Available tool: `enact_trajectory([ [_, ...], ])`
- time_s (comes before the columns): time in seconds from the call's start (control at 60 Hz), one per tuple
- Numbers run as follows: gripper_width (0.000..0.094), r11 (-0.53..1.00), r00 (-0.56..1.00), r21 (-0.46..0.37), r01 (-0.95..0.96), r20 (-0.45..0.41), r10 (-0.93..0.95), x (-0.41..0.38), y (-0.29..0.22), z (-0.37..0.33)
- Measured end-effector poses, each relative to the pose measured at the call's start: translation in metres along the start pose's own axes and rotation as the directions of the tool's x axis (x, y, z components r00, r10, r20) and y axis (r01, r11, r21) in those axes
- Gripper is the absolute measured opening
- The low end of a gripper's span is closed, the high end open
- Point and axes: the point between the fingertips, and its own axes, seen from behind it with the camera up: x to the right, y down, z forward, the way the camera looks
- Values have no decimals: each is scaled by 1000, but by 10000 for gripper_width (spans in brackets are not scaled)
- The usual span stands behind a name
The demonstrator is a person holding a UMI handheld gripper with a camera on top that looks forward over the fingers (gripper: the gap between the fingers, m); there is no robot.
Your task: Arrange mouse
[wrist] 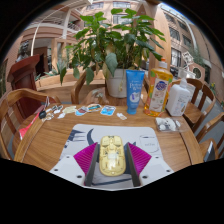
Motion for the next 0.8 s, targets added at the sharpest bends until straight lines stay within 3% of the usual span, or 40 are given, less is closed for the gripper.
enact_trajectory([
  [0.1,799,1000,1000,18,-2,-5,2,0,-6,-22],
  [0.15,870,999,1000,37,-5,-10,5,0,-12,-40],
  [0.517,853,981,998,195,20,-68,-7,-10,-47,-219],
  [0.8,855,972,996,231,34,-92,-13,-20,-35,-313],
])
